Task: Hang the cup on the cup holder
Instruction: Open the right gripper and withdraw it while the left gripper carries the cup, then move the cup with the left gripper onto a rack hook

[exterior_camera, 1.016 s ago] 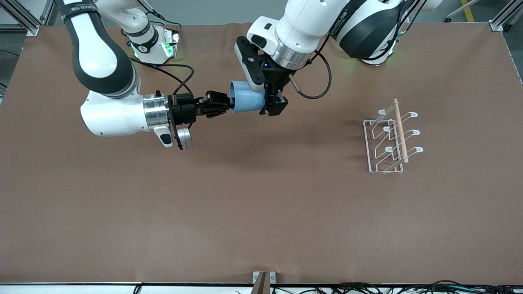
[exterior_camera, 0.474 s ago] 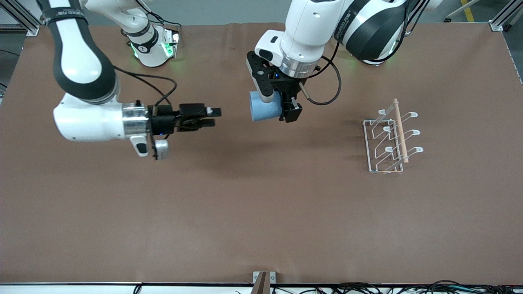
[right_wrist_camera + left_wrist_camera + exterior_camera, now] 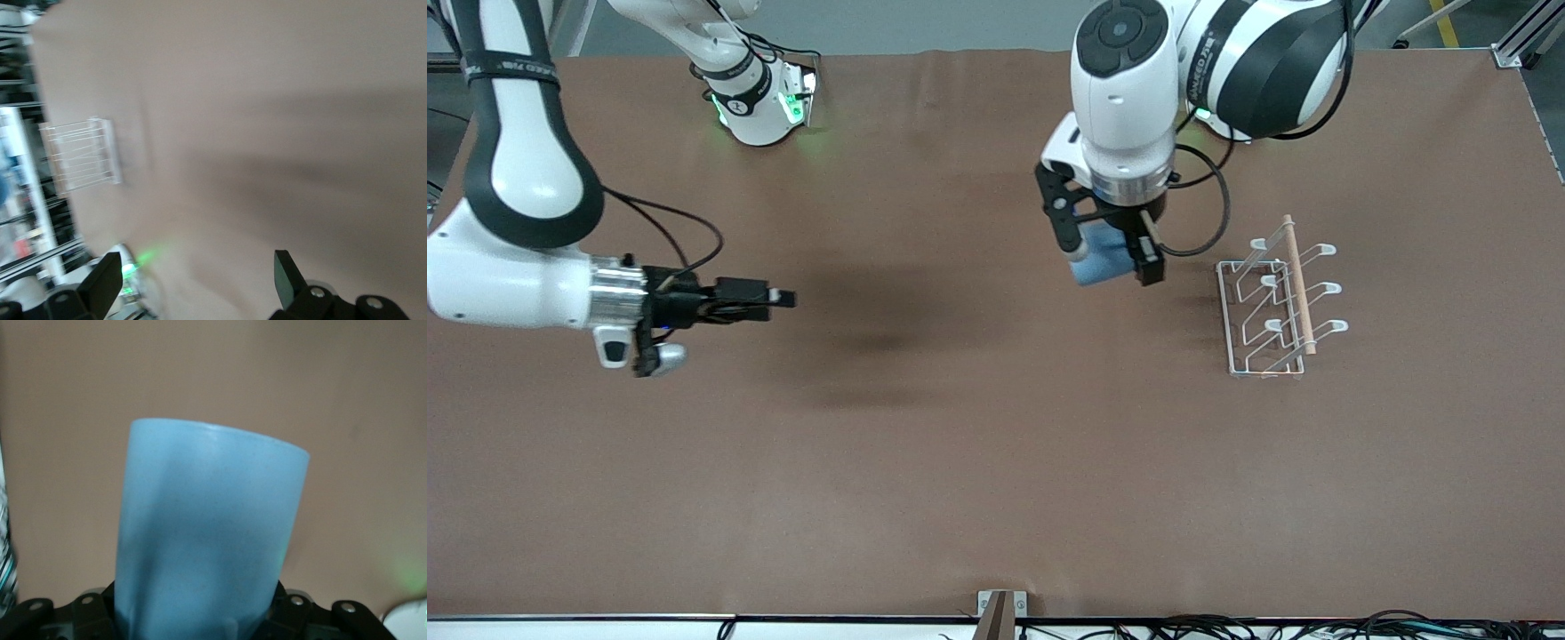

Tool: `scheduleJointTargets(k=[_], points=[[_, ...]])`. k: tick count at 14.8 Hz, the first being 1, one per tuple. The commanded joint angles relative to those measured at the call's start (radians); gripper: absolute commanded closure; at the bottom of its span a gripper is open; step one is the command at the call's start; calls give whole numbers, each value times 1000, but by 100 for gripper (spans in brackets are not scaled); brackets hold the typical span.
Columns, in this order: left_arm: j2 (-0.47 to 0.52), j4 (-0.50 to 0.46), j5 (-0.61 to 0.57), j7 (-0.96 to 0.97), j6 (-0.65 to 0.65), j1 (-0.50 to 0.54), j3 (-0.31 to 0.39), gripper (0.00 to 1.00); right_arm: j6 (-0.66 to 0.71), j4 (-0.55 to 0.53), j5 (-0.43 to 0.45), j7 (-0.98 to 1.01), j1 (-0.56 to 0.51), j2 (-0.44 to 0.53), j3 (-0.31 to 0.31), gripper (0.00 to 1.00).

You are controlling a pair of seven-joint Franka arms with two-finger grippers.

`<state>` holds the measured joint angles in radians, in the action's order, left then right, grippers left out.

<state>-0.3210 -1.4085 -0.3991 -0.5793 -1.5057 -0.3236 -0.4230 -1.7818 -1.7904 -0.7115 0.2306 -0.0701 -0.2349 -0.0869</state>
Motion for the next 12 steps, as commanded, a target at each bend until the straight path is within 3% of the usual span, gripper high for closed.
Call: scheduleJointTargets(k=[1,4,7,12], points=[[3,-42,-91,-22,80,5,-5,50,5,-29,179,-4,-86,92,-16,0],[0,-96,-259,-42,180,6,-6,50,42,-12,361,-7,-99,156,-16,0],[0,-153,-375,-99,200,8,-5,50,129,43,521,-143,-77,204,-28,0],[-33,-236,-539,-106,282,14,-5,52,252,250,645,-205,-36,195,-27,0]])
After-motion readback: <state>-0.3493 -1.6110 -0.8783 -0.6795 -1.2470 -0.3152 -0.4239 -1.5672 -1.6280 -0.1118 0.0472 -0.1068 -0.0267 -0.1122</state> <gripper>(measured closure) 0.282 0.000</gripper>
